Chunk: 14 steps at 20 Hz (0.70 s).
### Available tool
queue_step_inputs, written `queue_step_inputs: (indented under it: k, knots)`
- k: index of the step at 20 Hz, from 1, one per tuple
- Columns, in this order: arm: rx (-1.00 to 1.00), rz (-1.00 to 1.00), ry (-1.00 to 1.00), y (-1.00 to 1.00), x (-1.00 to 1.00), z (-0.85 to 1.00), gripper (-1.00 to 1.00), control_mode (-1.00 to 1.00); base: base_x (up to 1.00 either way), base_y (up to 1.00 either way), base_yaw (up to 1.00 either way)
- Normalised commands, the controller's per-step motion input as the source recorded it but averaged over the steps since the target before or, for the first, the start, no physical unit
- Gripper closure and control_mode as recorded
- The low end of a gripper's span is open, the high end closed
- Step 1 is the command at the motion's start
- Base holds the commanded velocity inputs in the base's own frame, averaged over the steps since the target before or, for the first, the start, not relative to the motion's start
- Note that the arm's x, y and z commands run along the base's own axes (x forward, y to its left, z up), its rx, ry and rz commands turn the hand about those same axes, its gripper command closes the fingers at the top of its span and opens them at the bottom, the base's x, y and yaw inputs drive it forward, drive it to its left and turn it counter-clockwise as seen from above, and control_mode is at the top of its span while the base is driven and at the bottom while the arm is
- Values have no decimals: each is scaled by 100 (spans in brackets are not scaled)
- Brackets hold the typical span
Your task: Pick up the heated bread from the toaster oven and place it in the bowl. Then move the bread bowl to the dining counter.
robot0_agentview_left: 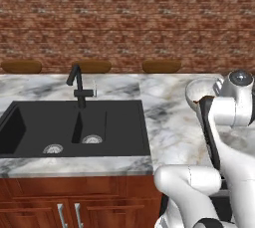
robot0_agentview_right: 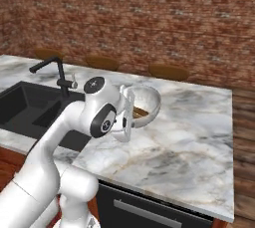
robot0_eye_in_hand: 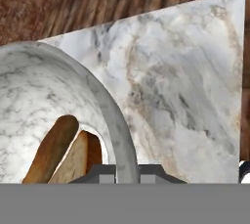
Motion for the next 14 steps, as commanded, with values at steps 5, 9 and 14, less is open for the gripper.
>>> queue_step_inputs:
  k: [5,9,14]
  knots:
    - [0,4,26,-31,83,-20,100,-100,0,0,0]
    - [2,5,8,-38,86,-68,100,-100,0,0,0]
    - [4,3,0,-26,98,-58,100,-100,0,0,0]
